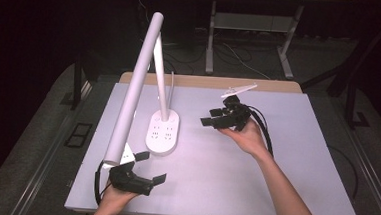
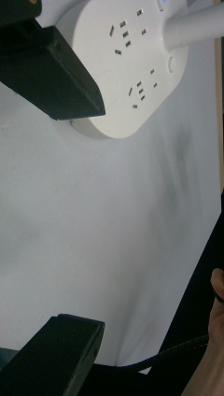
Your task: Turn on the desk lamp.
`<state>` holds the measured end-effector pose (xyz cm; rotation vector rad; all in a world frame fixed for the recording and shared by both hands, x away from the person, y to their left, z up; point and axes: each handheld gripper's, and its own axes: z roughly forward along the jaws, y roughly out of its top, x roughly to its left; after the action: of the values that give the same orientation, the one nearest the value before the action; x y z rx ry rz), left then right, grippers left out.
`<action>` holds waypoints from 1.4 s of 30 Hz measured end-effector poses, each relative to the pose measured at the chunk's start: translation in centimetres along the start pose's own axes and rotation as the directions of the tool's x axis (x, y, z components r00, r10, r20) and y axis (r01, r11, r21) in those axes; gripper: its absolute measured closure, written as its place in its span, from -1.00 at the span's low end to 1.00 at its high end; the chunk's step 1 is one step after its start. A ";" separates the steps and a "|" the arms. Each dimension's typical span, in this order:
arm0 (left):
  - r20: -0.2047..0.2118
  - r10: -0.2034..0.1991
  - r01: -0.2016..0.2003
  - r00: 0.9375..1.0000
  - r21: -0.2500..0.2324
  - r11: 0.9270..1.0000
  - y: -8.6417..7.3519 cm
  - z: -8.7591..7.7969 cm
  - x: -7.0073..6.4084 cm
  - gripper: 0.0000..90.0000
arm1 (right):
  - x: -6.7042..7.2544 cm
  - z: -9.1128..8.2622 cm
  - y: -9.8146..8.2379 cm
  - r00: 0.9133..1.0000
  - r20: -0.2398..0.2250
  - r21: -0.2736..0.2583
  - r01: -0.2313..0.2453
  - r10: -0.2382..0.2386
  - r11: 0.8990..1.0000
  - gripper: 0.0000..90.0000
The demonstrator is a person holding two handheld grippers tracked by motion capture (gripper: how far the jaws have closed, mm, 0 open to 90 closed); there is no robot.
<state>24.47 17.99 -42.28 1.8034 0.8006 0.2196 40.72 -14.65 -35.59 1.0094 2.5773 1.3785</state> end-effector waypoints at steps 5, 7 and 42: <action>0.001 0.004 -0.004 1.000 0.000 1.000 0.0 0.1 0.0 -1.00 | 0.5 -2.0 -1.2 0.999 0.032 -0.006 -0.004 0.004 1.000 -0.70; 0.002 0.007 -0.007 1.000 0.001 1.000 0.0 0.1 0.0 -1.00 | 0.7 -2.7 -1.7 0.999 0.043 -0.002 0.004 -0.004 1.000 -0.85; 0.006 -0.002 0.002 1.000 0.005 1.000 0.0 0.2 -0.3 -1.00 | 2.6 -11.4 -15.4 0.978 0.163 -0.095 -0.112 0.126 0.989 -0.99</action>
<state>24.39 17.62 -42.28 1.8068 0.7995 0.2112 26.89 -27.44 -39.80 1.2271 2.3519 1.3502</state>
